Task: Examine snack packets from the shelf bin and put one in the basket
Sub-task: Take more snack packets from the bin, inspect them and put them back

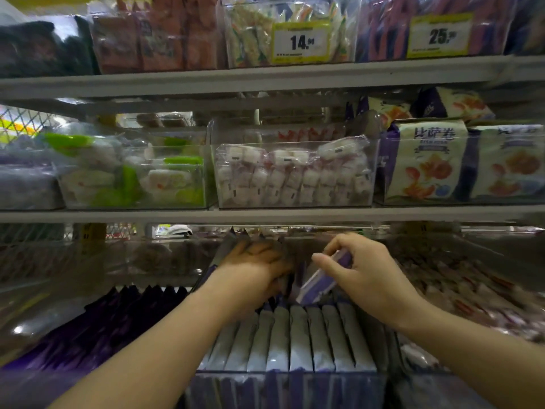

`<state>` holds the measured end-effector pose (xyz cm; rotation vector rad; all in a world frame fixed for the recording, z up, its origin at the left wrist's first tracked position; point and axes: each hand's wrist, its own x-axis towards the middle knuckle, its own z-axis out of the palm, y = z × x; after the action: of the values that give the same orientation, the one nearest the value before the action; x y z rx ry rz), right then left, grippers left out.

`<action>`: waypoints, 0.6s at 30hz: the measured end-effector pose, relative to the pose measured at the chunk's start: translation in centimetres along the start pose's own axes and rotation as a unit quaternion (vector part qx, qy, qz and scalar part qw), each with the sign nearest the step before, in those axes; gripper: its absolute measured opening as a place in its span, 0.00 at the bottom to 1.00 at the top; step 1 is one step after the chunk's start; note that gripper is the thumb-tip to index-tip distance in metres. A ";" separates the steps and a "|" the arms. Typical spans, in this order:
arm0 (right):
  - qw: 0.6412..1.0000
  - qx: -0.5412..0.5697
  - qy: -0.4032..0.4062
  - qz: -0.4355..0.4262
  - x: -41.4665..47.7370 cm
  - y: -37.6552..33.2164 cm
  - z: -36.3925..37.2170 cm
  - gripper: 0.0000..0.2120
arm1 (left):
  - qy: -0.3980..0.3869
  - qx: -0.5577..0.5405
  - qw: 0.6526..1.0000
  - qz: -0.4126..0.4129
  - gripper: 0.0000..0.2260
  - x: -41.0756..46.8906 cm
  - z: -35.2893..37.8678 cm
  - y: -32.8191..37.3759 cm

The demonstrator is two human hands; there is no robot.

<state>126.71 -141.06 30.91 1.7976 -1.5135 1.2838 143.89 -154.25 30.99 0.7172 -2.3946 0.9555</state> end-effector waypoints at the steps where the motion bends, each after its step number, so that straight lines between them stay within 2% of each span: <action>1: 1.000 0.013 0.023 -0.002 -0.6 -0.4 -0.3 0.07 | 0.038 -0.043 0.998 -0.022 0.19 -0.7 -0.4 0.4; 3: 0.996 0.038 0.073 -0.019 -1.9 -1.4 -0.9 0.06 | 0.127 -0.162 0.975 -0.078 0.14 -2.2 -1.3 1.5; 4: 0.994 0.049 0.097 -0.033 -2.7 -2.0 -1.0 0.05 | 0.171 -0.233 0.950 -0.117 0.12 -2.9 -1.9 2.2; 7: 0.980 0.109 0.156 -0.052 -5.6 -3.9 -0.7 0.04 | 0.266 -0.449 0.819 -0.237 0.09 -4.6 -3.3 4.7; 9: 0.969 0.171 0.174 -0.042 -7.7 -4.9 -0.1 0.05 | 0.265 -0.565 0.726 -0.289 0.10 -5.6 -4.2 6.5; 11: 0.961 0.211 0.176 -0.035 -9.8 -5.8 0.8 0.05 | 0.230 -0.666 0.637 -0.313 0.14 -6.7 -4.5 8.0; 14: 0.954 0.258 0.145 -0.035 -12.8 -6.8 2.3 0.06 | 0.165 -0.745 0.563 -0.317 0.19 -8.8 -4.5 9.7; 15: 0.953 0.273 0.128 -0.029 -13.6 -7.1 2.8 0.08 | 0.150 -0.774 0.530 -0.313 0.20 -9.6 -4.5 10.2; 16: 0.951 0.287 0.110 -0.017 -14.5 -7.4 3.4 0.11 | 0.142 -0.789 0.511 -0.311 0.20 -10.3 -4.4 10.6; 18: 0.945 0.319 0.075 0.017 -15.9 -7.8 4.5 0.19 | 0.149 -0.779 0.523 -0.312 0.17 -11.7 -4.0 11.3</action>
<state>136.19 -134.42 16.76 1.9776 -1.1167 2.0475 146.64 -140.88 21.30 0.4156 -1.4389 -1.2478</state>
